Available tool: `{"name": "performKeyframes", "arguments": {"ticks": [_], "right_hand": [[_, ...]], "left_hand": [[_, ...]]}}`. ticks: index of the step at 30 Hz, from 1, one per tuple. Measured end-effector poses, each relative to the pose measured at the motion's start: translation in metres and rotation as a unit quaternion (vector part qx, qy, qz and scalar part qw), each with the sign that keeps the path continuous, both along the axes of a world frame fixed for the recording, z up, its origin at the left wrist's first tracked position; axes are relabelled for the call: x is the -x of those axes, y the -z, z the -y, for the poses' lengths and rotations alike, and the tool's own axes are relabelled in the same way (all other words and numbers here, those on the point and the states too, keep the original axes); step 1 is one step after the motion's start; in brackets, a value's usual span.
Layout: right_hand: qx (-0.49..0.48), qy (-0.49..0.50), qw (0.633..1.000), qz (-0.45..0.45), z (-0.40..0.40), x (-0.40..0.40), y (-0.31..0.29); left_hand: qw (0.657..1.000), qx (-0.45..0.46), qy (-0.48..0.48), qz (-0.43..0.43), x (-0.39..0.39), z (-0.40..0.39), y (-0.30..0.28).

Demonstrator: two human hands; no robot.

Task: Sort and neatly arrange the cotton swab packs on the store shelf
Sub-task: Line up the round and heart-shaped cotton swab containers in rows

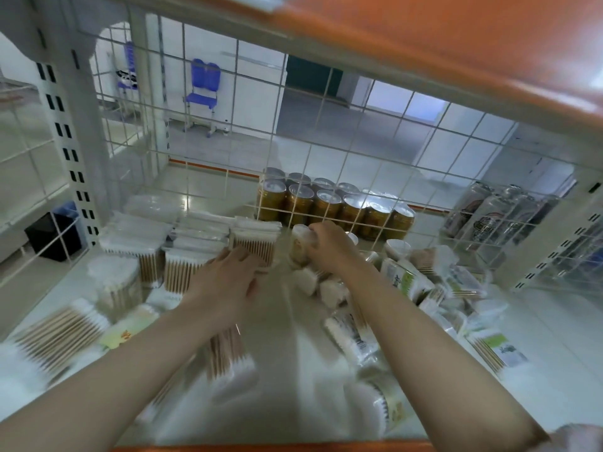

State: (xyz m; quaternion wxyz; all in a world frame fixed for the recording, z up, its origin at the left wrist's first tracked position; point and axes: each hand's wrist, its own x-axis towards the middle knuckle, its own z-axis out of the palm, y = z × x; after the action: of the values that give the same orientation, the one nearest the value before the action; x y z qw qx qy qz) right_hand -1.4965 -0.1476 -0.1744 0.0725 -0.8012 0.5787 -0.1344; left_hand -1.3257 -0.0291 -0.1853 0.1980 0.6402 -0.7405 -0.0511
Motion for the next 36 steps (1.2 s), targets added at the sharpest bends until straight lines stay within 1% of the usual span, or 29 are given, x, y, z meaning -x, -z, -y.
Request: {"name": "performKeyframes", "arguments": {"ticks": [9,14,18,22,26,30,32,36], "right_hand": [[0.011,0.000,1.000,0.016,0.004,-0.002,-0.006],[0.004,-0.028,0.999,-0.023,0.001,-0.003,-0.008],[0.018,-0.043,0.999,-0.015,-0.006,-0.005,-0.011],[0.027,-0.049,0.998,0.035,-0.010,-0.004,-0.015],[0.018,-0.065,0.992,0.110,-0.016,0.000,-0.028],[-0.072,-0.065,0.976,0.197,-0.033,0.004,-0.043],[-0.101,-0.074,0.971,0.204,-0.040,0.004,-0.047],[-0.130,-0.097,0.963,0.215,-0.049,0.005,-0.047]], "left_hand": [[1.000,0.000,0.016,0.000,0.002,0.002,0.007],[1.000,0.003,0.018,-0.006,0.001,0.001,0.009],[1.000,0.004,0.015,-0.007,0.002,-0.001,0.012],[1.000,0.005,0.005,-0.011,0.004,-0.002,0.014],[1.000,-0.007,0.002,0.000,0.005,0.004,0.020],[0.998,-0.002,-0.042,-0.051,0.014,-0.001,0.014],[0.996,0.002,-0.052,-0.070,0.018,-0.003,0.011],[0.991,0.004,-0.068,-0.113,0.021,-0.003,0.011]]}}
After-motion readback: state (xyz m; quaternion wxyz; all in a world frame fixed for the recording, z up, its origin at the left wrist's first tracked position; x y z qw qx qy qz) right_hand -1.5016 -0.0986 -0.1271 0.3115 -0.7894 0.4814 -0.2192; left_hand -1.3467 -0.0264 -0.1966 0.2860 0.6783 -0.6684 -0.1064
